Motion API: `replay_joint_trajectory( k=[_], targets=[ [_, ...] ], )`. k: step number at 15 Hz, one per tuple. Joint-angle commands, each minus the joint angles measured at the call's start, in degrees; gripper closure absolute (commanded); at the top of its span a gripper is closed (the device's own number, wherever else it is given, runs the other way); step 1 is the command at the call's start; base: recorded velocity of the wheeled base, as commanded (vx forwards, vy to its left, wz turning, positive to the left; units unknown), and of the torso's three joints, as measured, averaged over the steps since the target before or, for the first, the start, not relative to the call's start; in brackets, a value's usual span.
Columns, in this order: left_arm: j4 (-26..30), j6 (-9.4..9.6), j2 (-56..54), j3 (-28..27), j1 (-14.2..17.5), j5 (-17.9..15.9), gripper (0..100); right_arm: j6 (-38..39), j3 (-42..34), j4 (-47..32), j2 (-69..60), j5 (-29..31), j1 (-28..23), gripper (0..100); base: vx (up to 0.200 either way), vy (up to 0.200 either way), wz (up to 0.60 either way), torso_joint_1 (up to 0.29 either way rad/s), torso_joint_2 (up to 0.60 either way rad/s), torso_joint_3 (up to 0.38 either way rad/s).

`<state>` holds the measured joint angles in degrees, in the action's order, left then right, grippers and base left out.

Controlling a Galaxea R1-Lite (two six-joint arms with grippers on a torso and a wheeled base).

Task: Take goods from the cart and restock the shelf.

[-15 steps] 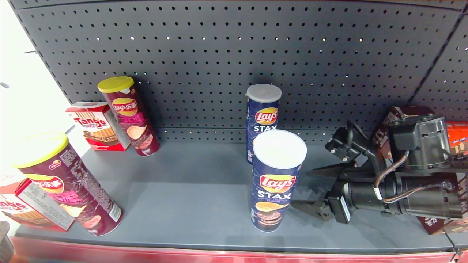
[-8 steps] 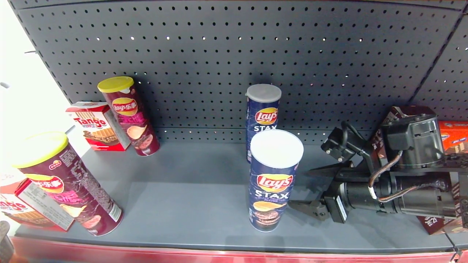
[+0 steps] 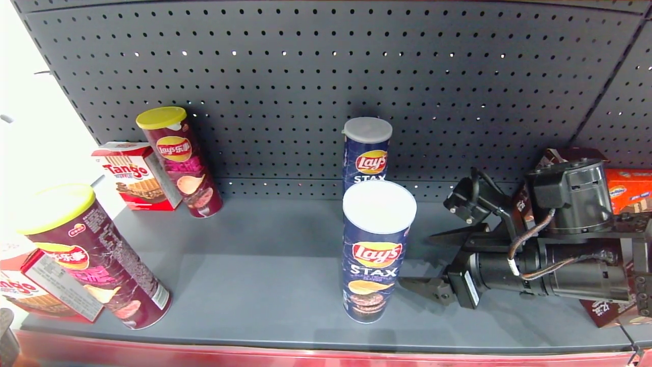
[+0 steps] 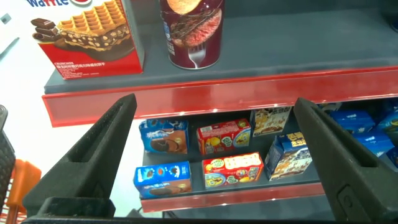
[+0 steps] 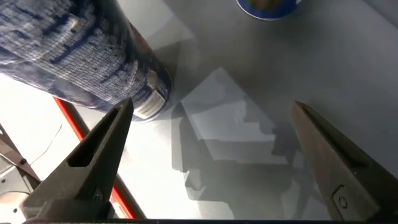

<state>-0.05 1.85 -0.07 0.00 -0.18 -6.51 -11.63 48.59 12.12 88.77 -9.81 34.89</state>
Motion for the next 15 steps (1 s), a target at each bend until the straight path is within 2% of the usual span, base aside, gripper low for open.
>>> replay_joint_trajectory(
  k=[1, 6, 9, 11, 15],
  targets=[
    [0.05, -0.01, 0.07, 0.0, 0.01, 0.01, 0, 0.2, 0.01, 0.8, -1.94, 0.06, -1.32, 0, 0.0, 0.0, 0.0, 0.0, 0.0, 0.0],
    [0.05, -0.01, 0.07, 0.0, 0.01, -0.08, 0, 0.38, 0.63, 1.95, -11.87, 0.06, -9.84, 0, 0.0, 0.0, 0.0, 0.0, 0.0, 0.0],
    [0.05, 0.08, 0.07, 0.0, 0.01, -0.08, 0, 1.0, -1.04, 1.86, -23.03, 0.06, -16.78, 0, 0.0, 0.0, 0.0, 0.0, 0.0, 0.0],
    [0.05, 0.08, 0.07, 0.0, 0.01, -0.17, 0, 1.0, -4.82, 1.51, -32.17, 0.06, -22.85, 0, 0.0, 0.0, 0.0, 0.0, 0.0, 0.0],
    [0.05, 0.26, 0.07, 0.0, -0.08, -0.26, 0, 1.0, -18.71, 1.07, -52.3, 6.12, -24.34, 0, 0.0, 0.0, 0.0, 0.0, 0.0, 0.0]
  ],
)
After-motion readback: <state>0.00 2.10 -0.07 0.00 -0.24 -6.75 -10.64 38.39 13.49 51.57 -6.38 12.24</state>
